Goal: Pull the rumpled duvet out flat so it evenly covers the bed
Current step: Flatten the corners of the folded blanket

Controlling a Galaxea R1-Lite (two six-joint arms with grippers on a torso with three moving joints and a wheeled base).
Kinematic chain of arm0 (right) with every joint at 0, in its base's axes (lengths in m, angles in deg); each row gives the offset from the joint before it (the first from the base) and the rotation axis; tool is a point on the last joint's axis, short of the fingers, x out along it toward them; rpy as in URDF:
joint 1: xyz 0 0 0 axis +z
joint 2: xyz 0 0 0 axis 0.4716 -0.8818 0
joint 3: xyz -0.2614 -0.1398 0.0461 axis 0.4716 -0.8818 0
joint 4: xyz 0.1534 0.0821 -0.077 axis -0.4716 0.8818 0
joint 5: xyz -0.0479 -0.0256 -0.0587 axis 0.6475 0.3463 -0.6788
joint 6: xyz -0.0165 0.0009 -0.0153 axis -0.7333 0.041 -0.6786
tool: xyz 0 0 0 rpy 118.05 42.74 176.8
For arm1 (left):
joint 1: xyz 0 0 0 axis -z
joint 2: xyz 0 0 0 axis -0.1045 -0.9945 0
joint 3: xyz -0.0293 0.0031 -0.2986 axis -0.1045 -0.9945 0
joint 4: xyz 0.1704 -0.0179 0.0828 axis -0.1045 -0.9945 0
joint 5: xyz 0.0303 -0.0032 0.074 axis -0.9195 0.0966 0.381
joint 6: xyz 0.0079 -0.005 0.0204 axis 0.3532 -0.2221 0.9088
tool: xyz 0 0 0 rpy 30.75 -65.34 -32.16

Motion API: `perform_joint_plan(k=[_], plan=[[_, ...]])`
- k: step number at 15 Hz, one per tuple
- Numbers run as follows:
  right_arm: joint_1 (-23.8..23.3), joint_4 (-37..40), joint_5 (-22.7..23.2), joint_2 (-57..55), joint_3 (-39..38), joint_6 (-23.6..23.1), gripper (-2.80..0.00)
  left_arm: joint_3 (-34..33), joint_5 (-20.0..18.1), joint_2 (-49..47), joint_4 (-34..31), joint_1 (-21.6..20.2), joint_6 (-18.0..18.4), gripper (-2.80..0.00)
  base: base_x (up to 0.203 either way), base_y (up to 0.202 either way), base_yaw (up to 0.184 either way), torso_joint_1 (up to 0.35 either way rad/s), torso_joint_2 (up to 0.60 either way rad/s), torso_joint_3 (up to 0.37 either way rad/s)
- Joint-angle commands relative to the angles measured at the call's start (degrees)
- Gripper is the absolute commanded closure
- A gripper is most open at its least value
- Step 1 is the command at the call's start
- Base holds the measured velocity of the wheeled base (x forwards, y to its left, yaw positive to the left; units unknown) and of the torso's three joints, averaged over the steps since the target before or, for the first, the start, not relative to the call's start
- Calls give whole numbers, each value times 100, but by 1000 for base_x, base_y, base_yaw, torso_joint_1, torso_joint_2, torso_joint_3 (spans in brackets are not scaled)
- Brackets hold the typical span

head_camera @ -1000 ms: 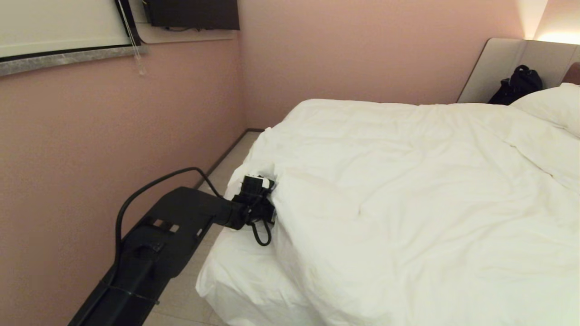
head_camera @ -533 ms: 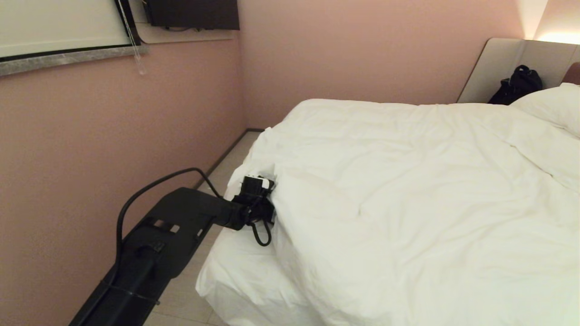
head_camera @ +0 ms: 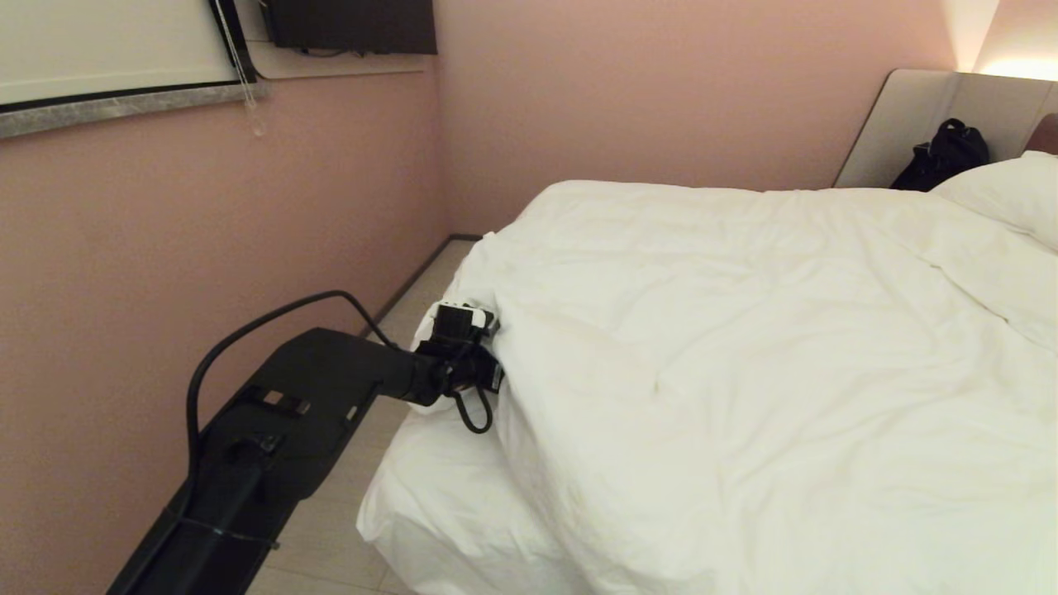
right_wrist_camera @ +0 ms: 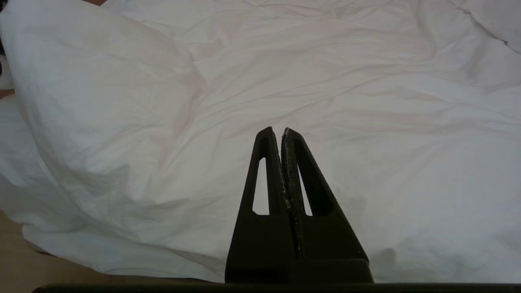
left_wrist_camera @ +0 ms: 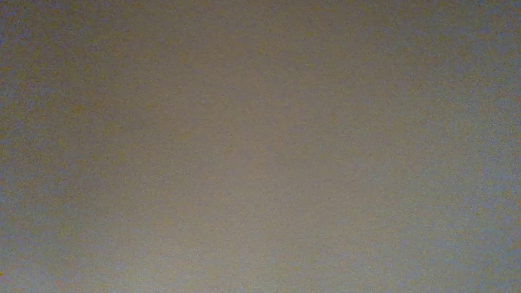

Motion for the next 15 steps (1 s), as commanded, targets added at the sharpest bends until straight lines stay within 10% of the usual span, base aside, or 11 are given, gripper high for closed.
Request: perform_joint_plan(k=[1, 15], plan=[[1, -2, 0, -6, 0, -2, 0, -119, 6, 250, 16, -38, -16, 0, 0, 0, 0, 0, 0, 0], [1, -1, 0, 1, 0, -2, 0, -4108, -5, 4021, -675, -233, 374, 0, 0, 0, 0, 0, 0, 0]])
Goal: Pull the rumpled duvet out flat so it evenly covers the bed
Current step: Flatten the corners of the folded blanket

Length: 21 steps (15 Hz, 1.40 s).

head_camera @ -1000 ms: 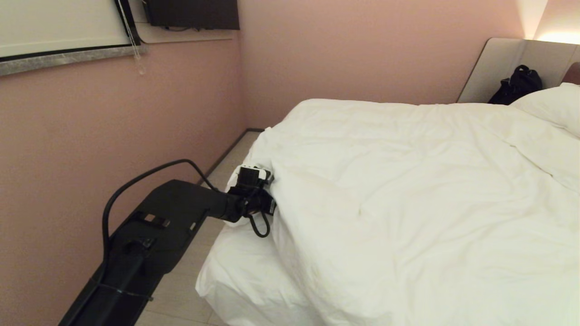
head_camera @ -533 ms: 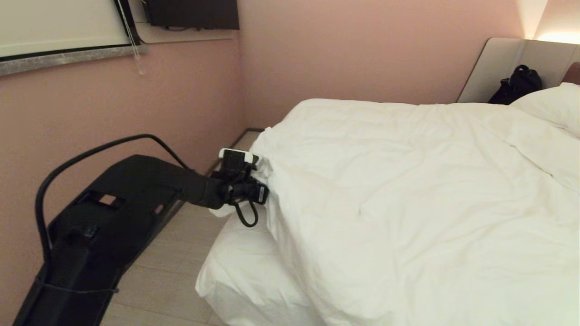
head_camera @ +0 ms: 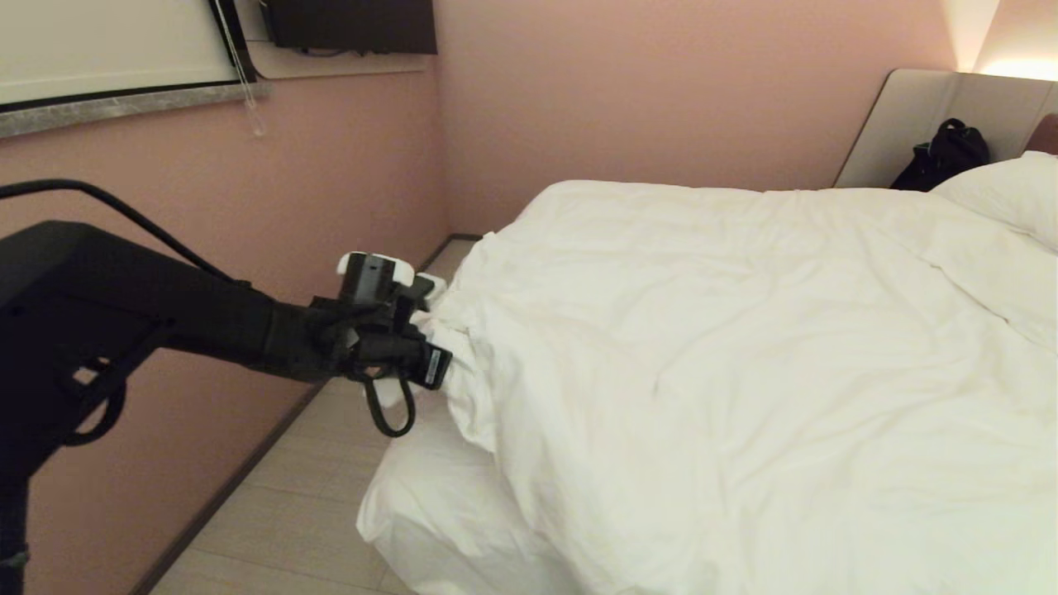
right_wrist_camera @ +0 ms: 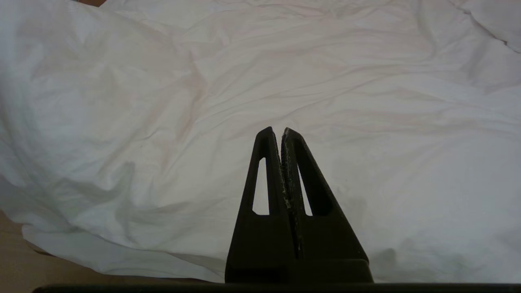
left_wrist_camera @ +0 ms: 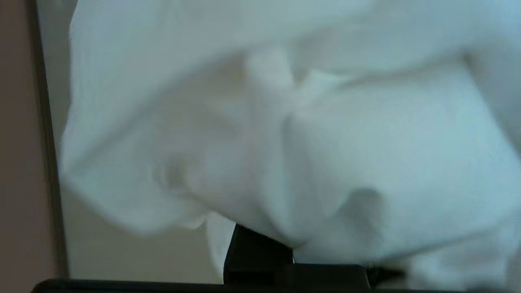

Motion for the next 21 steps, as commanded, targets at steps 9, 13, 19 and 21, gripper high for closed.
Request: perform_joint_plan(k=[9, 13, 19, 21], plan=[[1, 1, 1, 2, 0, -2, 0, -533, 189, 1683, -1923, -39, 334, 0, 0, 0, 0, 0, 0, 0], [1, -3, 1, -4, 0, -2, 0, -426, 205, 1470, -2032, -20, 271, 0, 0, 0, 0, 0, 0, 0], [1, 1, 1, -6, 0, -2, 0, 291, 222, 1520, -2979, -8, -128, 0, 0, 0, 0, 0, 0, 0], [1, -7, 1, -4, 0, -2, 0, 484, 195, 1520, -3370, -8, -167, 0, 0, 0, 0, 0, 0, 0]])
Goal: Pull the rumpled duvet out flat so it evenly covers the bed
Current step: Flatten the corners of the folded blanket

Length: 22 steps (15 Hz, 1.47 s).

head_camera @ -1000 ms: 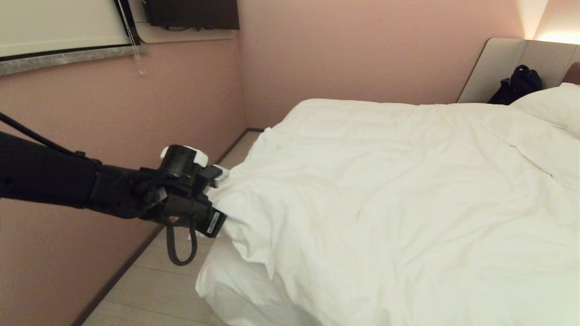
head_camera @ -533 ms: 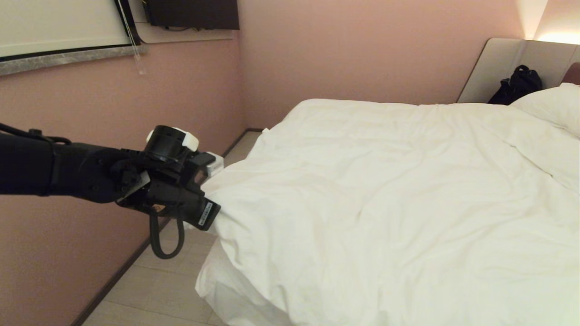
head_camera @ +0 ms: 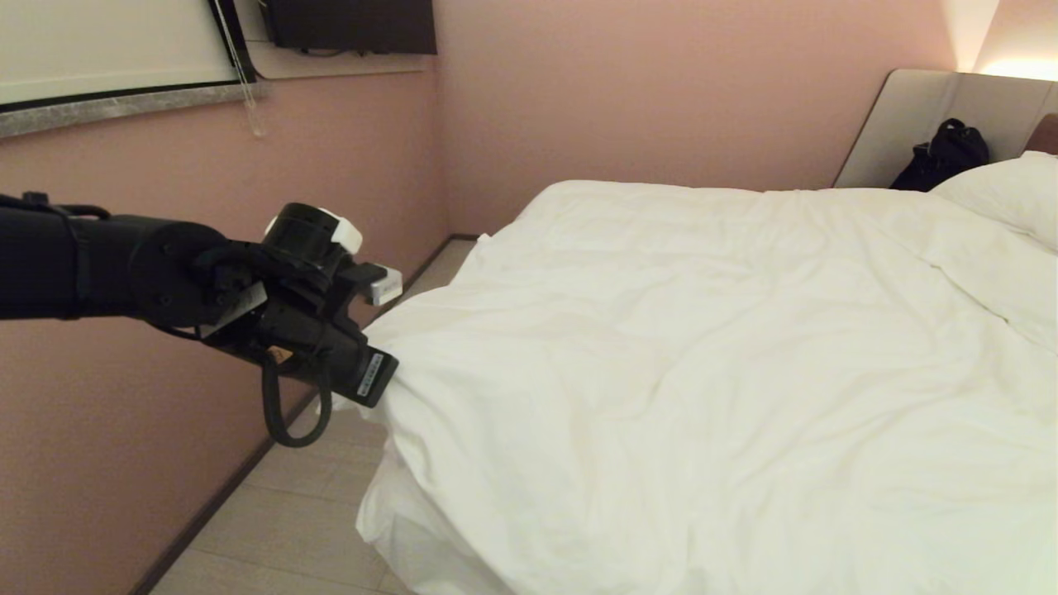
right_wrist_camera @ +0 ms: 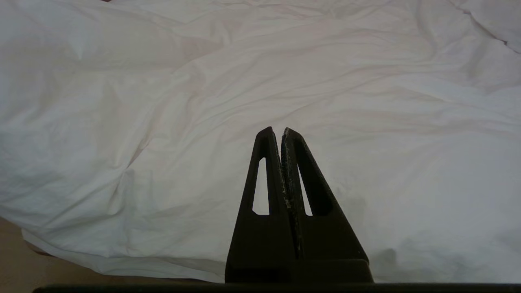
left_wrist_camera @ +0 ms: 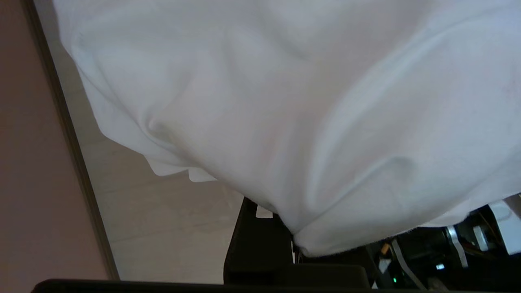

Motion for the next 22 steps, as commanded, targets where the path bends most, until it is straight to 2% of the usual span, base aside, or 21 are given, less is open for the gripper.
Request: perform_joint_plan(k=[1, 6, 9, 10, 11, 14, 18, 20, 22], plan=[[1, 0, -2, -3, 0, -5, 0, 76, -9, -38, -77, 2, -2, 0, 0, 0, 0, 0, 0, 0], [1, 4, -2, -6, 0, -5, 0, 114, 29, -865, -44, 0, -170, 0, 0, 0, 0, 0, 0, 0], [1, -1, -2, -3, 0, -5, 0, 488, 26, -1530, 7, -22, -380, 0, 0, 0, 0, 0, 0, 0], [1, -3, -2, -4, 0, -5, 0, 666, 19, -1656, 15, -34, -508, -280, 0, 0, 0, 0, 0, 0], [1, 4, -2, 2, 0, -5, 0, 743, 5, -1661, 17, -38, -688, -280, 0, 0, 0, 0, 0, 0], [1, -1, -2, 1, 0, -5, 0, 514, 10, -1139, 18, -45, -739, -280, 0, 0, 0, 0, 0, 0], [1, 4, -2, 2, 0, -5, 0, -763, -39, 63, 147, -258, -727, -280, 0, 0, 0, 0, 0, 0], [1, -3, -2, 1, 0, -5, 0, -1736, -133, 484, 823, -475, -692, -280, 0, 0, 0, 0, 0, 0], [1, -3, -2, 2, 0, -5, 0, -2750, -223, 630, 2040, -724, -602, -280, 0, 0, 0, 0, 0, 0]])
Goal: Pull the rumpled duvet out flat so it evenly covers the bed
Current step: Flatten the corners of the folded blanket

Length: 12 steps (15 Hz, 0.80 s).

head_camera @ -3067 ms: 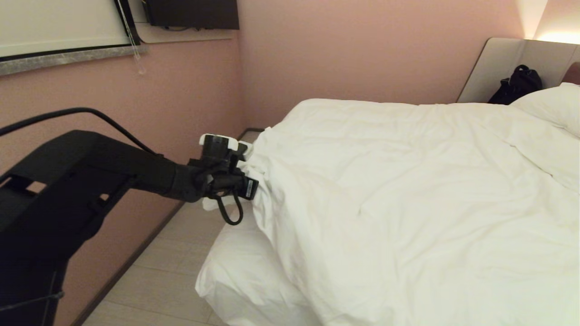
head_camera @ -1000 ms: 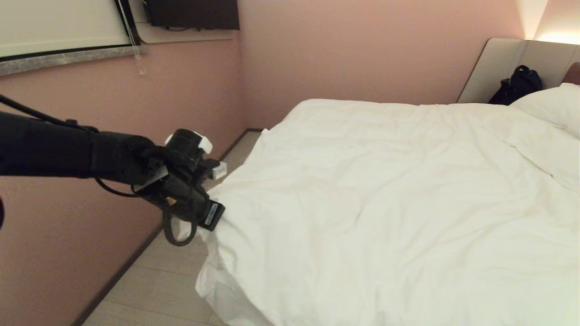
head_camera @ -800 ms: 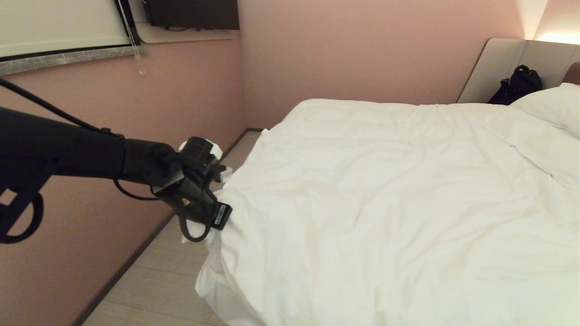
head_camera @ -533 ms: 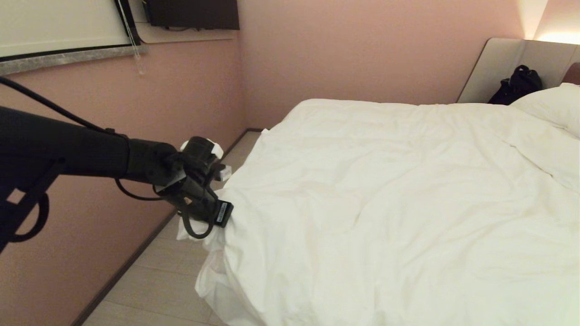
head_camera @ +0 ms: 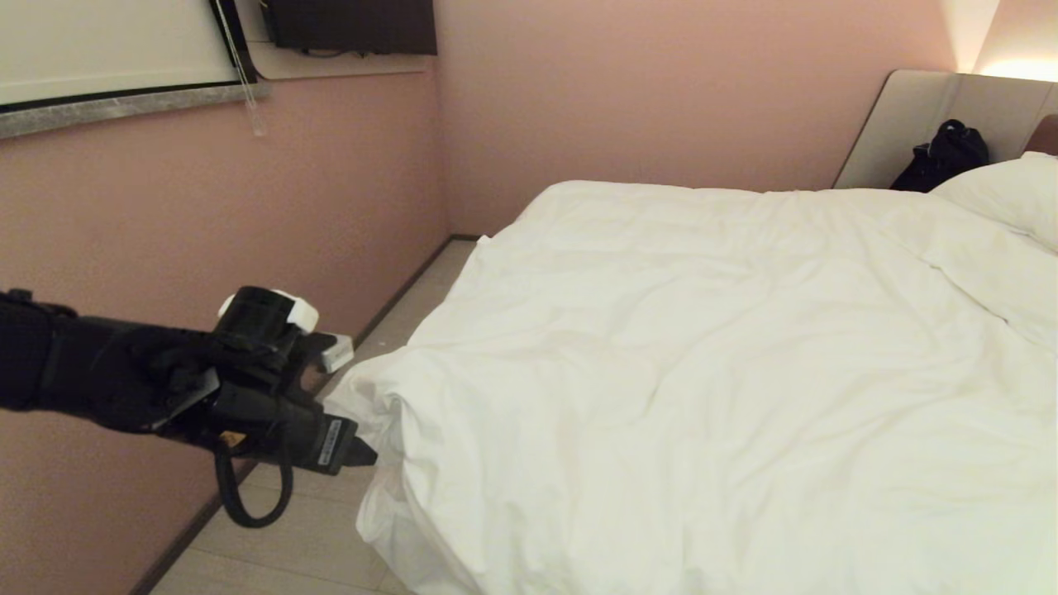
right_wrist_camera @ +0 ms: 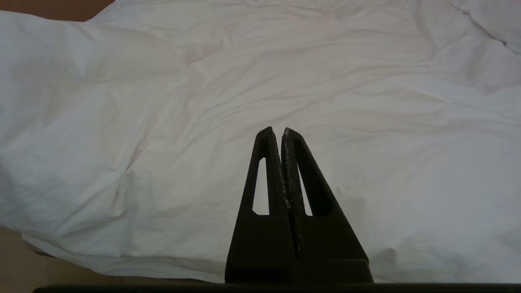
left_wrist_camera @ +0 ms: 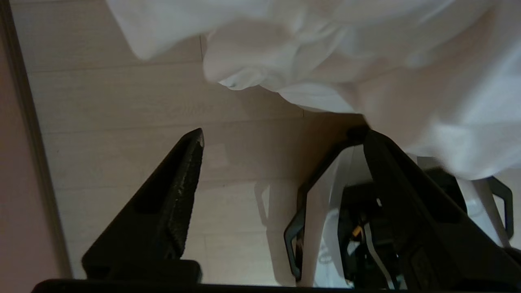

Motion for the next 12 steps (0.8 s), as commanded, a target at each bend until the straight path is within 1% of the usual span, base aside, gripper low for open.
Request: perform_joint_plan(k=[1, 2, 3, 4, 6, 8, 10, 12], plan=[[1, 6, 1, -6, 0, -5, 0, -835, -119, 249, 1195, -227, 56, -280, 0, 0, 0, 0, 0, 0], [1, 6, 1, -6, 0, -5, 0, -1269, -295, 241, 1856, -337, 124, -280, 0, 0, 0, 0, 0, 0], [1, 6, 1, -6, 0, -5, 0, -1698, -458, 226, 2473, -409, 210, -3, 0, 0, 0, 0, 0, 0], [1, -2, 1, 2, 0, -5, 0, -2080, -570, 174, 3063, -450, 284, 0, 0, 0, 0, 0, 0, 0], [1, -2, 1, 1, 0, -5, 0, -2453, -674, -247, 3977, -479, 338, 0, 0, 0, 0, 0, 0, 0], [1, 4, 1, 2, 0, -5, 0, -2793, -705, -786, 4860, -485, 344, 0, 0, 0, 0, 0, 0, 0], [1, 1, 1, 2, 0, -5, 0, -3274, -721, -1278, 6110, -466, 352, 0, 0, 0, 0, 0, 0, 0], [1, 6, 1, 2, 0, -5, 0, -3645, -704, -1671, 7093, -332, 358, 0, 0, 0, 0, 0, 0, 0]])
